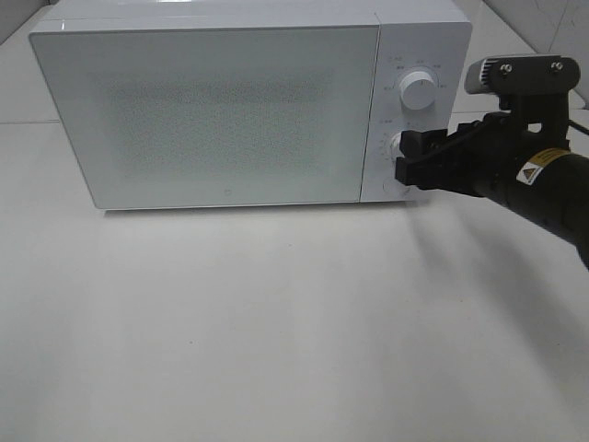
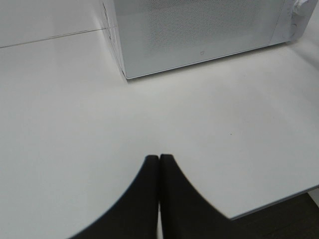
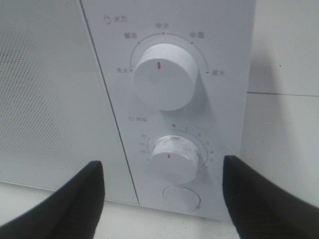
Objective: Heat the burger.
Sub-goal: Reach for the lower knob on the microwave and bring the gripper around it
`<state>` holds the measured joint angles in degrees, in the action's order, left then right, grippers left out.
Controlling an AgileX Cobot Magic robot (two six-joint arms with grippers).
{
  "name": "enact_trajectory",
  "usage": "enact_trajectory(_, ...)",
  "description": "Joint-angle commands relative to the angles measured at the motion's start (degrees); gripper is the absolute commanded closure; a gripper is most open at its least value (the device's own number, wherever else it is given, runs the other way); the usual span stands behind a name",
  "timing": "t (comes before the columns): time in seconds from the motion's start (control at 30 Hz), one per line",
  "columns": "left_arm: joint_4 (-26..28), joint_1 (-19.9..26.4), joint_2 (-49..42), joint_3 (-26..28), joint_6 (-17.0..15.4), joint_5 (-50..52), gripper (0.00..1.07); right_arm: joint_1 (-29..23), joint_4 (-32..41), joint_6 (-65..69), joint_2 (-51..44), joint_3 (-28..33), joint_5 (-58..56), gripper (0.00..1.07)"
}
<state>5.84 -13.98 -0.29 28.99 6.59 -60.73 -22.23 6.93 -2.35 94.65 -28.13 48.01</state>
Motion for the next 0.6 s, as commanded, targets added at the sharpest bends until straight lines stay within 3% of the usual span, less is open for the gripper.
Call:
enact_trajectory(0.03, -0.11, 0.23, -1.15, -0.06, 0.06, 0.97, 1.06, -2.81, 5.67, -3.61, 1.32, -0.17, 3.32, 0.44)
enact_trajectory(0.2, -0.11, 0.23, -1.15, -0.06, 0.0, 0.97, 1.06, -9.91, 16.04, -8.31, 4.98, -0.17, 8.25, 0.44)
enact_trajectory(0.3, -0.11, 0.23, -1.15, -0.06, 0.0, 0.97, 1.06, -11.29, 19.42, -8.37, 6.25, -0.17, 10.77, 0.44)
enact_trajectory(0.6, -0.11, 0.23, -1.15, -0.06, 0.0, 0.97, 1.06, -11.34, 19.71, -8.48, 10.26, -0.17, 15.07, 0.44)
